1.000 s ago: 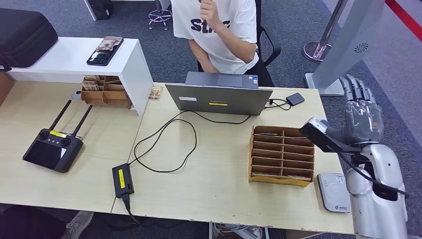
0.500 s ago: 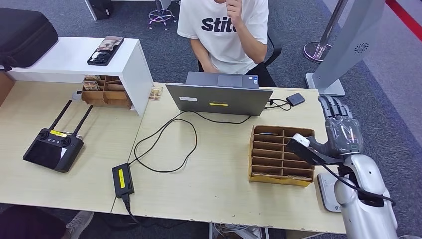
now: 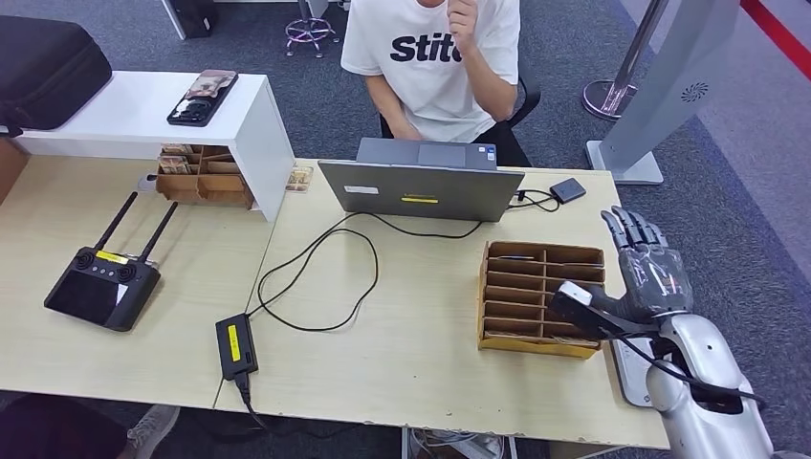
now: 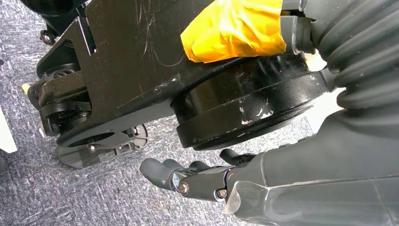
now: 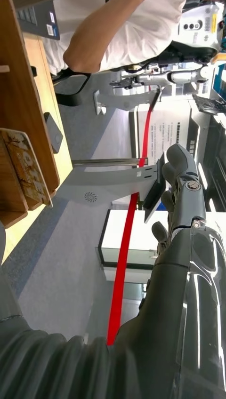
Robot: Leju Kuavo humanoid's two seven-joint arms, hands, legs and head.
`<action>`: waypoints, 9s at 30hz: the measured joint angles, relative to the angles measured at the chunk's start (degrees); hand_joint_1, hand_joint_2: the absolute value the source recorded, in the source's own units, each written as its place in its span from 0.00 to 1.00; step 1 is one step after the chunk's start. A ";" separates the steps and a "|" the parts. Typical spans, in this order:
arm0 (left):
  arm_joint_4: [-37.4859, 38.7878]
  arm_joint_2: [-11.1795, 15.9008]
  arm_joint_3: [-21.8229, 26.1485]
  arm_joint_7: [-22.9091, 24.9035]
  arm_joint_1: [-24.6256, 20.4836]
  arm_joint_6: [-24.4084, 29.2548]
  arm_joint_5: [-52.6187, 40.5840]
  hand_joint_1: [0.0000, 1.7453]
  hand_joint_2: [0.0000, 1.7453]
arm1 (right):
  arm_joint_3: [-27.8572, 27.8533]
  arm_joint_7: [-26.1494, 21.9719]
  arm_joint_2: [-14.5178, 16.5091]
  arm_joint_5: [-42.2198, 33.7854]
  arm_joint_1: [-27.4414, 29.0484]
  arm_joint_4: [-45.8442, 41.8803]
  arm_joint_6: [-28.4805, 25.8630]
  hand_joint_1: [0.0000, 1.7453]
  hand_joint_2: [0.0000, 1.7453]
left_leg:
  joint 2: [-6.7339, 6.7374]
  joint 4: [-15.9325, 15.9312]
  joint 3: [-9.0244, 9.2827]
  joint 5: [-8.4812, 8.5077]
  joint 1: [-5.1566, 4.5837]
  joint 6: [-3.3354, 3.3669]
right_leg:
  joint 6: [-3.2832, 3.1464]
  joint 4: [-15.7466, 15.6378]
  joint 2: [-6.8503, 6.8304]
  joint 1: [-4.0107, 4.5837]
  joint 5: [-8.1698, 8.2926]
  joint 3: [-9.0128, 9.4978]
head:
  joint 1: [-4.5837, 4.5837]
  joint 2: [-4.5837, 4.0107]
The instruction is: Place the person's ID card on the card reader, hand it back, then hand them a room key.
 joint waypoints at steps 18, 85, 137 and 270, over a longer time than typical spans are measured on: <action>0.00 0.06 0.00 -0.12 -0.06 -0.16 -0.98 0.00 1.00 | 0.49 0.74 -0.16 0.22 -4.59 5.76 -0.06 0.00 1.00 | -0.01 0.00 -0.04 0.00 0.00 0.00 | 0.00 0.00 -0.02 0.00 0.00 0.00 | 0.00 0.00; 0.00 0.08 0.00 -0.25 -0.02 -0.10 -0.74 0.00 1.00 | -0.03 -1.60 3.52 -5.48 -5.04 9.37 1.86 0.91 1.00 | 0.00 0.00 -0.03 0.00 0.00 0.00 | 0.00 -0.01 -0.02 0.00 0.00 -0.01 | 0.00 0.00; 0.00 -0.09 0.00 -0.27 -0.04 -0.07 -1.17 0.00 1.00 | -2.88 -0.50 7.18 -1.94 -6.37 -5.51 -1.05 0.00 1.00 | -0.01 0.00 -0.02 0.00 0.00 0.00 | 0.00 -0.02 -0.02 0.00 0.00 0.00 | 0.00 0.00; 0.00 -0.01 0.00 -0.01 -0.06 -0.01 -1.43 0.00 1.00 | -6.34 -3.40 5.29 -6.36 -2.10 10.15 0.39 1.00 1.00 | -0.03 0.00 -0.03 -0.06 0.00 0.10 | 0.06 -0.10 -0.07 0.00 -0.04 0.04 | 0.01 0.00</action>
